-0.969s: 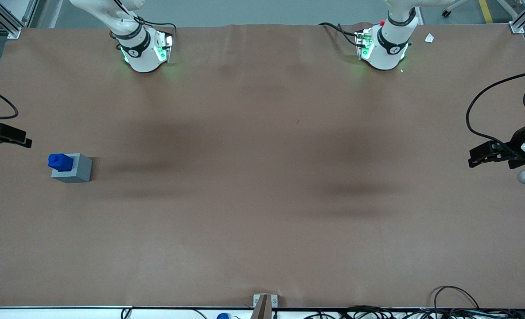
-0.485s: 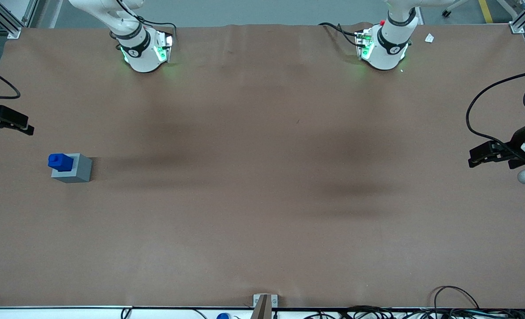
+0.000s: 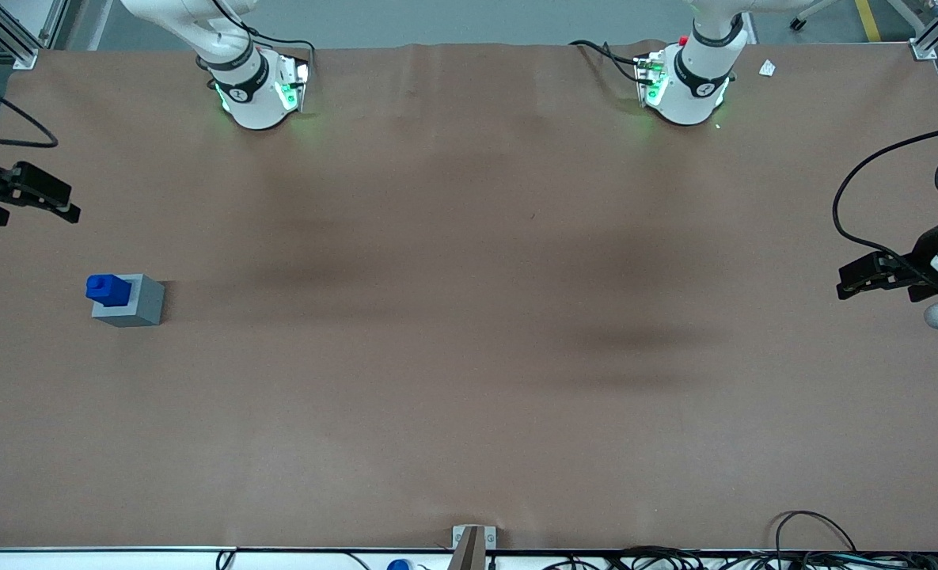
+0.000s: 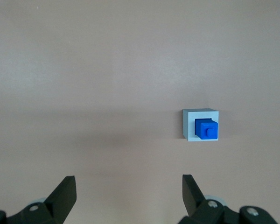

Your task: Insert blue part into gray base with right arm

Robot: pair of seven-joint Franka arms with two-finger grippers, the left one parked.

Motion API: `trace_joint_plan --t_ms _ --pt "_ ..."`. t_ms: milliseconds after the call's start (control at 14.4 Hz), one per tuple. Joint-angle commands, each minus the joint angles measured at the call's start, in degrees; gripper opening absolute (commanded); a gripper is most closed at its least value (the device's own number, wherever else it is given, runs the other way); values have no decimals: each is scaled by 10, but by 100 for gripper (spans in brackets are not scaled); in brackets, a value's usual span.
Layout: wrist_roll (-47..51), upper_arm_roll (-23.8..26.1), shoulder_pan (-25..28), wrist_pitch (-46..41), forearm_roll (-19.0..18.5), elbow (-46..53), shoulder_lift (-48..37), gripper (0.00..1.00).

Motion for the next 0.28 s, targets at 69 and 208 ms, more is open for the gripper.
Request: trace_joint_plan --t_ms 69,208 --pt "19 -6 1 1 5 -22 -28 100" --pt "41 -5 4 -4 4 -22 -27 100"
